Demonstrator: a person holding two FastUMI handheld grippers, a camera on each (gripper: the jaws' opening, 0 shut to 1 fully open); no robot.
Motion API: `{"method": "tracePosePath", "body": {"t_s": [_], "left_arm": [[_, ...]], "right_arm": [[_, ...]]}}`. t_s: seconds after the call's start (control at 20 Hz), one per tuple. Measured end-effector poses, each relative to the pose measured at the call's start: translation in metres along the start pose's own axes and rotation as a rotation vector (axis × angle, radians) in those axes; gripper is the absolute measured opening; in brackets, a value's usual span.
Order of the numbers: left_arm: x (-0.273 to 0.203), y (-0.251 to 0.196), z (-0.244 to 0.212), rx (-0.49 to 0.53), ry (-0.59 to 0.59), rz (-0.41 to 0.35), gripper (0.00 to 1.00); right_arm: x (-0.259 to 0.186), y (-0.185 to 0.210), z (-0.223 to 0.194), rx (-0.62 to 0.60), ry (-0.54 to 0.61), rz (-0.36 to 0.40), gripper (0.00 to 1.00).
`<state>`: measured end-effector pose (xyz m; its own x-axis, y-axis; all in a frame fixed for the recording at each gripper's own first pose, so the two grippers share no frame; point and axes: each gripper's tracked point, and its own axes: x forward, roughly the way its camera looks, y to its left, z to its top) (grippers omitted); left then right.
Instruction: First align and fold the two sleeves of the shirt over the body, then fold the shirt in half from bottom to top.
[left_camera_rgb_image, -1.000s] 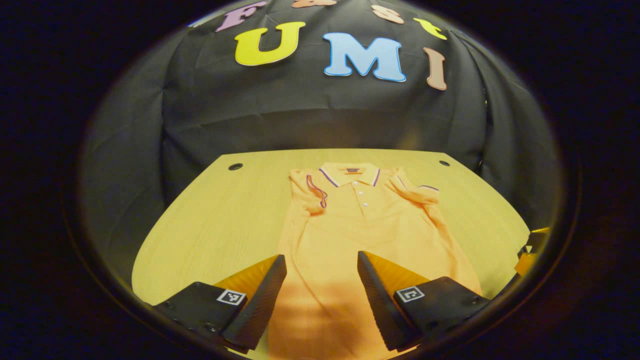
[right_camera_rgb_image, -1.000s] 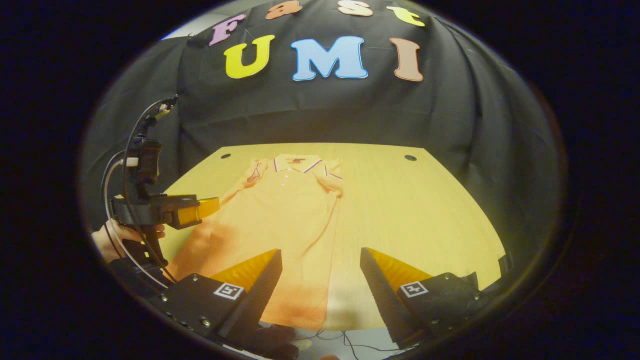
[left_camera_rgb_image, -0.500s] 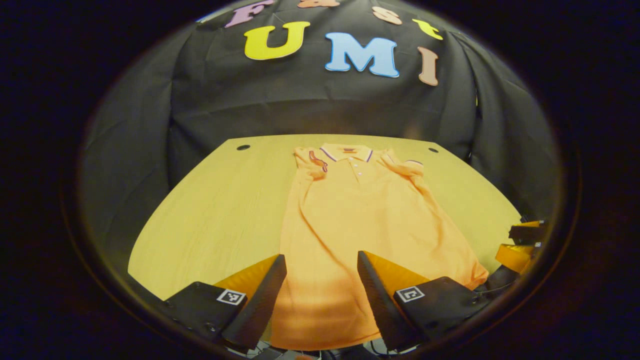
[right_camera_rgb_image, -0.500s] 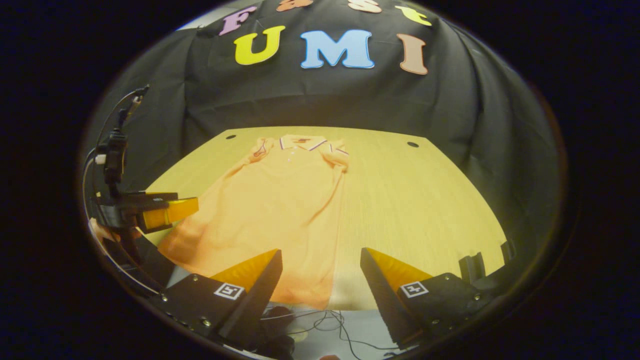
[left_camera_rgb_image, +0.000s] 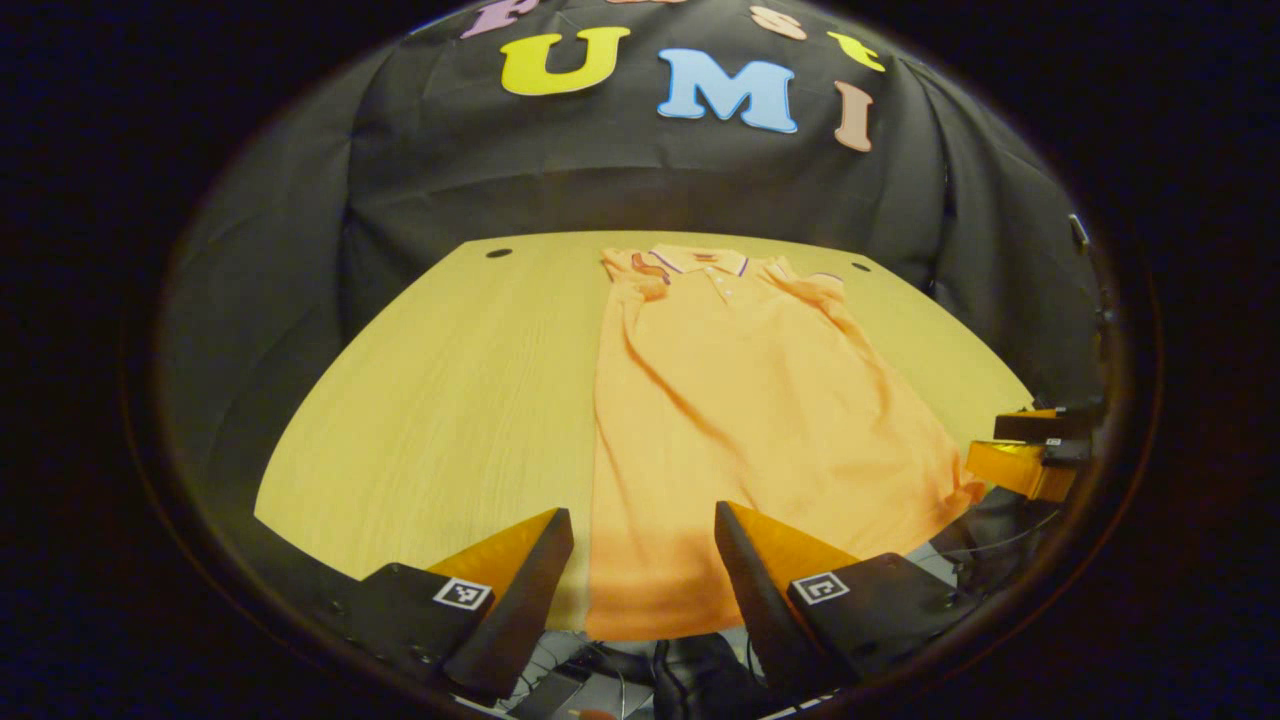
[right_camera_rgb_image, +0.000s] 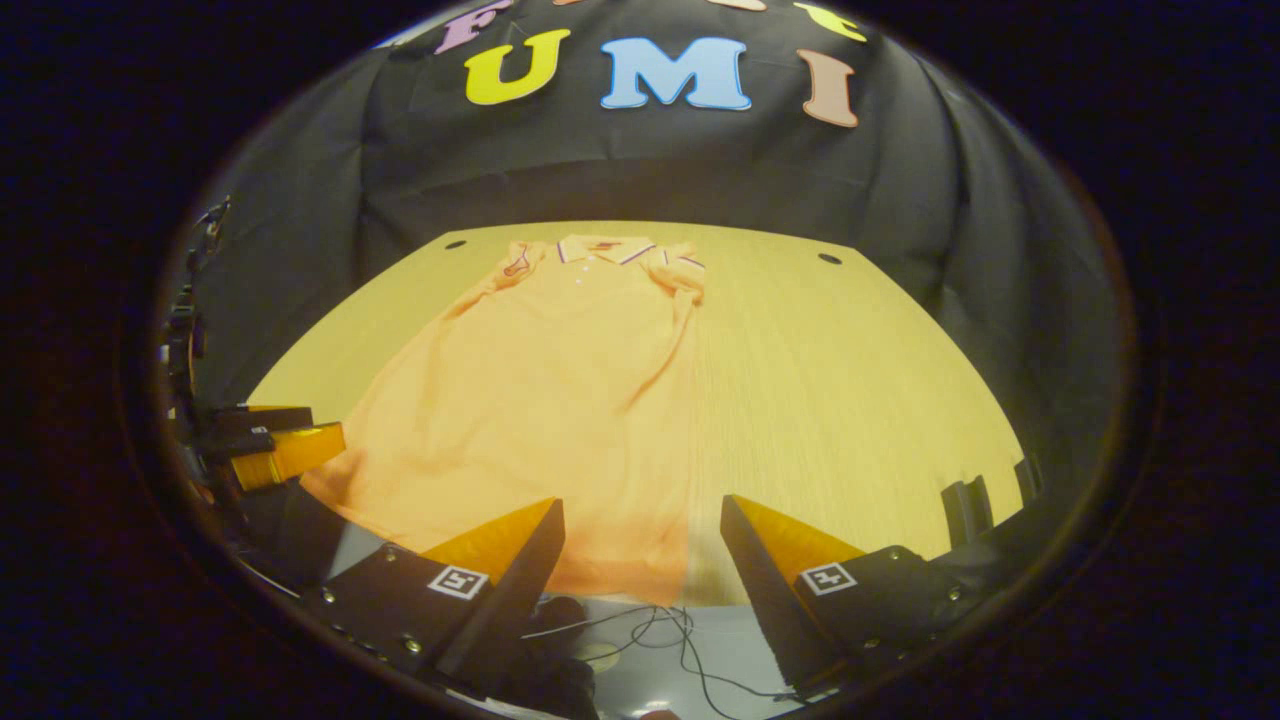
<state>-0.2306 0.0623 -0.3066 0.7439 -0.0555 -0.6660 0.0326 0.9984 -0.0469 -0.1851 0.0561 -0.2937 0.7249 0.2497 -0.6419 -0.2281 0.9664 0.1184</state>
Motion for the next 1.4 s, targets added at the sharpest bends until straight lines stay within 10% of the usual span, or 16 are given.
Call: {"method": "tracePosePath", "body": {"t_s": [0.75, 1.0, 1.15, 1.2, 1.25, 1.4], "left_arm": [[0.011, -0.021, -0.031, 0.087, 0.020, -0.004, 0.90], [0.011, -0.035, -0.030, 0.067, 0.020, -0.003, 0.59], [0.014, -0.037, -0.030, 0.070, 0.027, -0.003, 0.25], [0.014, -0.039, -0.028, 0.060, 0.021, -0.008, 0.24], [0.014, -0.039, -0.028, 0.038, 0.022, -0.003, 0.07], [0.014, -0.038, -0.028, 0.033, 0.024, 0.001, 0.07]], "right_arm": [[0.024, 0.009, -0.037, 0.058, 0.092, -0.023, 0.97], [0.021, 0.014, -0.039, 0.076, 0.083, -0.024, 0.55], [0.020, 0.016, -0.039, 0.091, 0.089, -0.020, 0.51], [0.020, 0.018, -0.039, 0.129, 0.084, -0.012, 0.18], [0.019, 0.018, -0.039, 0.135, 0.088, -0.006, 0.17], [0.022, 0.019, -0.038, 0.160, 0.086, 0.020, 0.05]]}}
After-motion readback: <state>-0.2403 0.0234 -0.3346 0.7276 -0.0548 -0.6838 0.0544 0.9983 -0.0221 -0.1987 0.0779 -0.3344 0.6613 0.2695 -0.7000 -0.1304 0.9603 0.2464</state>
